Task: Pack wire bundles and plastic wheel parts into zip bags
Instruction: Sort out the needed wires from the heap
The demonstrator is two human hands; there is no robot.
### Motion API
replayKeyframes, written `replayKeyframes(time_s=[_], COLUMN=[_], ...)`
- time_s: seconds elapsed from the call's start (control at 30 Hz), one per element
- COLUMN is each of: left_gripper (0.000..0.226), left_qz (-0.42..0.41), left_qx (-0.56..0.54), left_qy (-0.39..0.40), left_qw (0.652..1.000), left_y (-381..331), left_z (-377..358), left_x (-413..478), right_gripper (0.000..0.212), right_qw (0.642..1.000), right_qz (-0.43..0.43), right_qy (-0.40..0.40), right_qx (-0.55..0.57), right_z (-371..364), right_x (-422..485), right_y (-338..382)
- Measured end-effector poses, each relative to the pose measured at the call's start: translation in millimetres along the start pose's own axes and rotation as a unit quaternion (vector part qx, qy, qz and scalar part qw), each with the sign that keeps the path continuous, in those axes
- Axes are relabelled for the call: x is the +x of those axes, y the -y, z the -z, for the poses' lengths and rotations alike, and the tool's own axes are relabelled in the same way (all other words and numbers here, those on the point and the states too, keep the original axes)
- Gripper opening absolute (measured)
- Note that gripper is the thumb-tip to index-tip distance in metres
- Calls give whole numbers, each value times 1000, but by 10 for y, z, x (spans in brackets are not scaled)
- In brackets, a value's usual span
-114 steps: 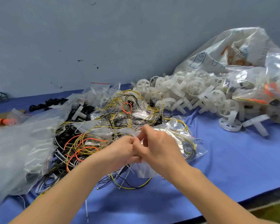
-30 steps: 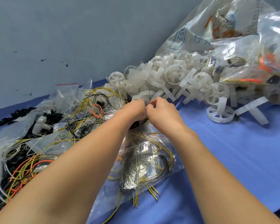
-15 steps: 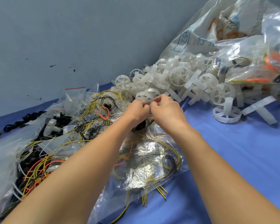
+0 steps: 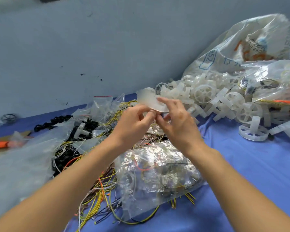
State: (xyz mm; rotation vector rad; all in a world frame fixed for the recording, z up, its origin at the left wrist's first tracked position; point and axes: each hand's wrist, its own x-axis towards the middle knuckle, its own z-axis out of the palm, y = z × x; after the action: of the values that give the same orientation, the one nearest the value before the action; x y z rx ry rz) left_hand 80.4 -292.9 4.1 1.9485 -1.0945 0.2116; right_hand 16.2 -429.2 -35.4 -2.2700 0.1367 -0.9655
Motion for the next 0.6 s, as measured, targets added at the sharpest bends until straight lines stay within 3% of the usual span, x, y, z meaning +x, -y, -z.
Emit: replayKeyframes(time_s=[0.13,0.23,0.37,0.43,0.57,0.6], left_gripper=[14,17,12,13,23,24], left_qz=[-1,16,83,139,332,370], left_qx=[33,40,-90,-133,-229,-249], left_qy=[9,-14,-111,-148,-131,-113], left_qw=[999,999,986,970,906,888], left_y=[59,169,298,404,607,631], left_z=[454,651,750,812,978,1005], left_x=[-417,-761,-1116,-1212,-1290,-1298], right_gripper=[37,40,53,67,34,39], right_qw=[993,993,989,983,955,940], right_qz=[68,57,71,73,131,166], right_qy=[6,24,100,150,237,262], right_qx=[-96,-97,-81,-80,-122,-138], right_z=[-123,-229,-385,-433,-460,-461], right_x=[-103,-209,-382,-448,-529,-545], right_y=[266,508,777,819,728,704])
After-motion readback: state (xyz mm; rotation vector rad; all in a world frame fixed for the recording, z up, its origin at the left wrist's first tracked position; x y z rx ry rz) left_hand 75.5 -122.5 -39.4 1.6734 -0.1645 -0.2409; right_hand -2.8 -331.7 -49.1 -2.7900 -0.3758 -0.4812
